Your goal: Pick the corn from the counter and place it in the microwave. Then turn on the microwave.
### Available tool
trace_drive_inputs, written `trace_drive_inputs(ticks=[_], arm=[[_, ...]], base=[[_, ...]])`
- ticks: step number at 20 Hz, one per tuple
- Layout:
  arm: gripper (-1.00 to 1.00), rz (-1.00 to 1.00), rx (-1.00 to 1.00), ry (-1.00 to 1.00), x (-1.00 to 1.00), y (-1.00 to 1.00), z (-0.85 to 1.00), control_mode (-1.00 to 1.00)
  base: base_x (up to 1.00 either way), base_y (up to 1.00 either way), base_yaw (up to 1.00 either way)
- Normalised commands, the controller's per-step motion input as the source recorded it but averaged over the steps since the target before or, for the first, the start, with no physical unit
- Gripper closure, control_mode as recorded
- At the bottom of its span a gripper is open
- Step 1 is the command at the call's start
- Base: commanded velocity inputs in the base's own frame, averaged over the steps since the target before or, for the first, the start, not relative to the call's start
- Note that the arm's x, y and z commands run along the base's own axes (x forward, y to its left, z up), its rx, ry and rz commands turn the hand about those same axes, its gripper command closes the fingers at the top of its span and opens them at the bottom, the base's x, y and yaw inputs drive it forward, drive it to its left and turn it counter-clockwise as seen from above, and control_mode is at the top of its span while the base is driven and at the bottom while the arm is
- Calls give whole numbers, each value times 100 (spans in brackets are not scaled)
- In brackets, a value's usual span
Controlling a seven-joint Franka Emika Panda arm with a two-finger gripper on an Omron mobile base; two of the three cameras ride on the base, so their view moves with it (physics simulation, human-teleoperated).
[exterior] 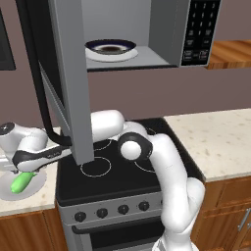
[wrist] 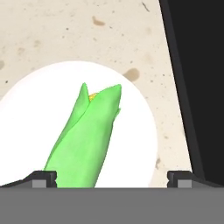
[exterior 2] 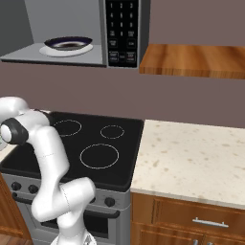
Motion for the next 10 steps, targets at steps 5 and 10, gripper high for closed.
trace_drive_inputs(ticks=[5, 10], arm=[[-100, -2, 0, 0, 0, 13, -5, -100], [-100, -2, 0, 0, 0, 13, -7, -100]], base=[[0, 0, 0], [0, 0, 0]])
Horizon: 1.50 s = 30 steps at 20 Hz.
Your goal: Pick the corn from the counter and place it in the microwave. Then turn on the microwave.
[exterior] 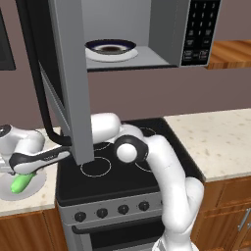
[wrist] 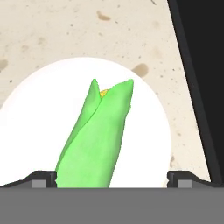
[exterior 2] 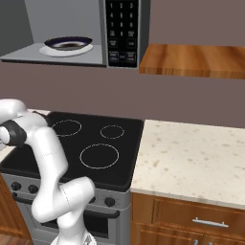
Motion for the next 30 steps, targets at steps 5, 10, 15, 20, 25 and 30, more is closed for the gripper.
trace_drive_inputs(ticks=[5, 10, 15, 20, 25, 30], arm=[[-100, -2, 0, 0, 0, 11, -8, -100], [-100, -2, 0, 0, -1, 6, -11, -100], [-100, -2, 0, 0, -4, 0, -14, -100], [-100, -1, 0, 0, -1, 1, -12, -100], [-100, -2, 0, 0, 0, 0, -7, -100], [-100, -2, 0, 0, 0, 3, -7, -100]], base=[[0, 0, 0], [0, 0, 0], [0, 0, 0], [0, 0, 0], [0, 0, 0], [0, 0, 0]])
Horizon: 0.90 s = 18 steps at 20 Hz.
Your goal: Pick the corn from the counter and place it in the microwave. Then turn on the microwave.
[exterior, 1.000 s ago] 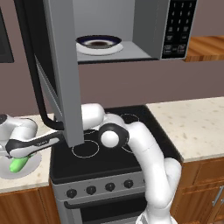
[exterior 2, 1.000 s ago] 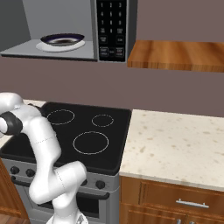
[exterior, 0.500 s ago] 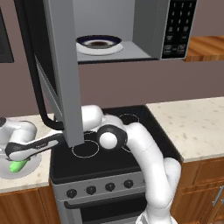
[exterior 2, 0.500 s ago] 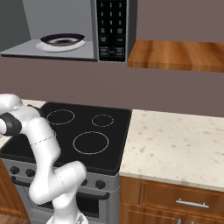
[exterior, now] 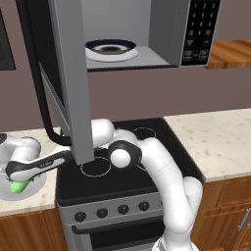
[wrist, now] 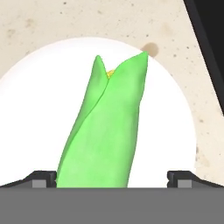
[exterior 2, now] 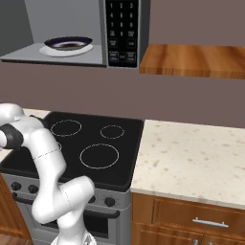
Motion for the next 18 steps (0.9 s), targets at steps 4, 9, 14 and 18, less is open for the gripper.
trace_drive_inputs(ticks=[4, 9, 14, 18], arm=[[-100, -2, 0, -1, 0, 9, -7, -100], [-100, -3, 0, -1, 0, 15, -11, -100], [-100, -3, 0, -1, 0, 12, -17, -100], [-100, -2, 0, 0, 0, 6, -21, -100]], base=[[0, 0, 0], [0, 0, 0], [0, 0, 0], [0, 0, 0]])
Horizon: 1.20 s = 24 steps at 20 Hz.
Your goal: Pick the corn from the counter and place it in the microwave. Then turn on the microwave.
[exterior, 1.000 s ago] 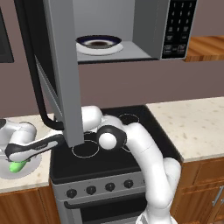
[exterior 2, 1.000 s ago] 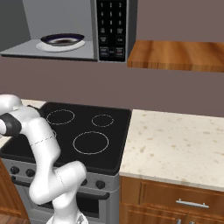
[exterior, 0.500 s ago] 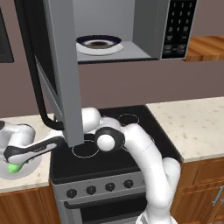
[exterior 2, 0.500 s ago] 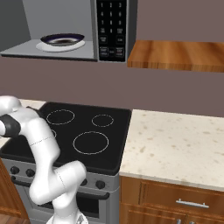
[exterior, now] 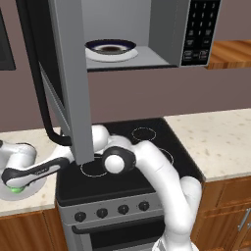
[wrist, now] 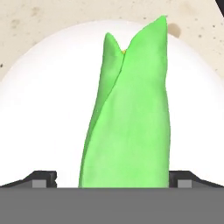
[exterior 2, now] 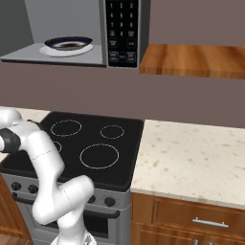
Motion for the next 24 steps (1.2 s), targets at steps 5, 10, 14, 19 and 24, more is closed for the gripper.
trace_drive_inputs(ticks=[5, 10, 14, 19, 24], arm=[[-100, -2, 0, 0, 0, 3, -23, -100], [-100, -2, 1, 0, 0, 0, -24, -100], [100, -1, 1, 0, 0, 0, -22, -100], [100, -2, 0, 5, 0, -1, -10, -100], [100, -1, 0, 0, 0, -5, -1, -100]], base=[[0, 0, 0], [0, 0, 0], [0, 0, 0], [0, 0, 0], [0, 0, 0]])
